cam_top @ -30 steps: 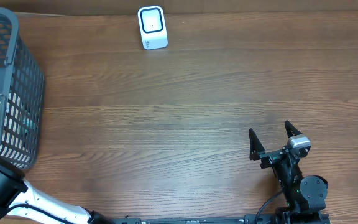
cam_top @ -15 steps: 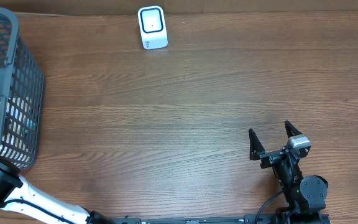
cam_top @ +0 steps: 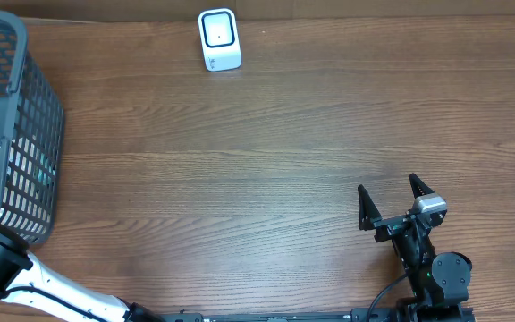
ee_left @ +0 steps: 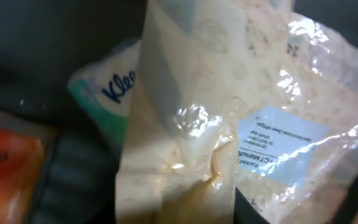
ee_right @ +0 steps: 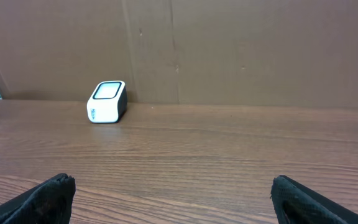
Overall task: Scan the item barcode
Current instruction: 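Grasp the clear plastic bag in the basket with the left gripper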
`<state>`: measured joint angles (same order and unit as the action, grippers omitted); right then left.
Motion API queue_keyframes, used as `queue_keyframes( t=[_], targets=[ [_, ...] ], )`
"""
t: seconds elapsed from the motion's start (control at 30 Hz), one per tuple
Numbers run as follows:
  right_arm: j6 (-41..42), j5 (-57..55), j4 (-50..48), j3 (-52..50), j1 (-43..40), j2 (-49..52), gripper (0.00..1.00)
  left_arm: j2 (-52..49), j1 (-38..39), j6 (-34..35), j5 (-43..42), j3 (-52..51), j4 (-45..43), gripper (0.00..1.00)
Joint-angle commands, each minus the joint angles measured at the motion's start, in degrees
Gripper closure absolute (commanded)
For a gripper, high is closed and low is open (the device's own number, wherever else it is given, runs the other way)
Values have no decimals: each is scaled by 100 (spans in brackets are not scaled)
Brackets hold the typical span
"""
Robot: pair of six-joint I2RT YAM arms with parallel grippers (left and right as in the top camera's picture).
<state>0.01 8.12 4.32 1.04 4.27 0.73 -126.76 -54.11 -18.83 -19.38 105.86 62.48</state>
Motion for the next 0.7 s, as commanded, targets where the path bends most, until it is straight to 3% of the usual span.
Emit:
queue_keyframes(
  t=[0.0, 0.47, 0.67],
  targets=[
    [17, 4, -28, -59, 22, -57, 0, -160, 13, 372, -142, 428, 328, 95],
    [20, 4, -28, -59, 22, -57, 0, -160, 24, 1532, -201, 2870, 2203, 96],
    [17, 4, -28, -59, 22, -57, 0, -149, 74, 1650, -892, 3930, 2946, 96]
  ],
)
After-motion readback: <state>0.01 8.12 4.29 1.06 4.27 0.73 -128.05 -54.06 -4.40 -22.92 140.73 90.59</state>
